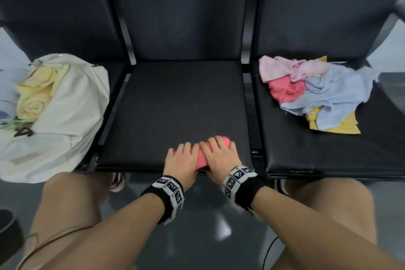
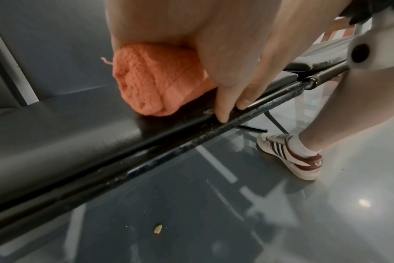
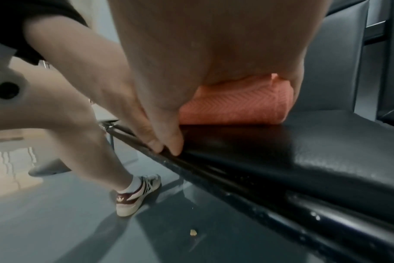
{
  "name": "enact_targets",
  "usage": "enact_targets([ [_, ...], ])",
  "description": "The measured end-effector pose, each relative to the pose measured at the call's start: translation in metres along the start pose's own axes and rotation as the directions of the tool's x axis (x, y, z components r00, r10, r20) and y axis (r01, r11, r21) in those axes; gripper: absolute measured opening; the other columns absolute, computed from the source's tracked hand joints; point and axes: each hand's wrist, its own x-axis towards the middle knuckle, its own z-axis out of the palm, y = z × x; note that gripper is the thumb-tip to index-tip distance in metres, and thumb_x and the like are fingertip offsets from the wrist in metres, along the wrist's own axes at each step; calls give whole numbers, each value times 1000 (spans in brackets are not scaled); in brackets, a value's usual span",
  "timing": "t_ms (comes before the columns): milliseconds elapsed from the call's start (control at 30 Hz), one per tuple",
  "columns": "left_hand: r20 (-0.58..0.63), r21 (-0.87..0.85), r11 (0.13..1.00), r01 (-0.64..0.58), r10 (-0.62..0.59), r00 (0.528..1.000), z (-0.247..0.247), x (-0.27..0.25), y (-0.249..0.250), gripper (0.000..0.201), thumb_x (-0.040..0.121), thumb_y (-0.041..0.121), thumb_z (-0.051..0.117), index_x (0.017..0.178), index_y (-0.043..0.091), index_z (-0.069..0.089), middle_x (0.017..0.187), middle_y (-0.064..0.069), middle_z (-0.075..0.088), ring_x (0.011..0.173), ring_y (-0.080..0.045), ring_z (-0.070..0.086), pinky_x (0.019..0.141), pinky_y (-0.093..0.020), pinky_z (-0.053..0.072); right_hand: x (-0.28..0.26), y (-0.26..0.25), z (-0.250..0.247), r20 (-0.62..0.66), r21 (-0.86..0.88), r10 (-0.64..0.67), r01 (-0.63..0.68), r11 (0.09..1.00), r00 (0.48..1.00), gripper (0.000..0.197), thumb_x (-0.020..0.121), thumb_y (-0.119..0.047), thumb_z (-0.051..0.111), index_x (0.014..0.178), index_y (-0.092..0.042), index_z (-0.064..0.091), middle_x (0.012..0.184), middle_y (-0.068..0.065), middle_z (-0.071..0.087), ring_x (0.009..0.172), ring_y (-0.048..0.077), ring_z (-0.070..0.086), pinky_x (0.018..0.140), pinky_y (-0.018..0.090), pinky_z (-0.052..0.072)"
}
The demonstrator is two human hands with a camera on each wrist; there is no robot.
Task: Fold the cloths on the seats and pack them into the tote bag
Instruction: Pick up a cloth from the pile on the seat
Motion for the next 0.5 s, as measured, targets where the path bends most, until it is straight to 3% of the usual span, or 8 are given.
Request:
enact_targets([
  [100, 61, -86, 996, -5, 10, 998, -5, -13, -2, 63, 86, 35, 65, 140, 22, 35, 130, 1, 51, 122, -22, 51, 98, -41, 40, -13, -6, -15, 63, -28, -23, 25, 999, 998, 62, 83, -31, 65, 138, -21, 37, 134, 6, 45, 127, 28, 37, 99, 52, 35],
  [200, 21, -166, 986, -22, 26, 999, -23, -23, -9, 53, 86, 42, 62, 130, 25, 39, 124, 3, 56, 117, -21, 56, 96, -39, 42, -18, -8, -42, 114, 15, -28, 26, 1000, 993, 58, 83, -49, 61, 130, -23, 41, 127, 3, 53, 123, 27, 44, 101, 53, 33],
  [300, -59, -220, 975, -17, 4, 998, -54, -29, -22, 49, 81, 43, 65, 120, 25, 41, 114, 4, 59, 108, -22, 61, 88, -37, 45, -16, -13, -83, 55, -2, -50, 50, 999, 997, 65, 77, -67, 58, 124, -25, 44, 122, -1, 56, 119, 24, 49, 100, 50, 33],
  [433, -134, -295, 954, 58, -101, 986, -98, -41, -50, 50, 80, 50, 64, 118, 26, 41, 109, 3, 62, 99, -26, 65, 80, -38, 47, -1, -39, -141, -15, -100, -110, 108, 989, 994, 70, 72, -70, 61, 124, -27, 48, 123, -4, 55, 121, 22, 46, 101, 47, 31],
  [500, -131, -351, 928, 128, -184, 974, -117, -50, -67, 48, 80, 53, 62, 113, 25, 43, 106, 3, 63, 97, -27, 66, 77, -36, 45, 9, -58, -163, -67, -141, -146, 135, 981, 987, 64, 76, -60, 64, 129, -28, 47, 129, -3, 52, 126, 21, 42, 105, 46, 29],
])
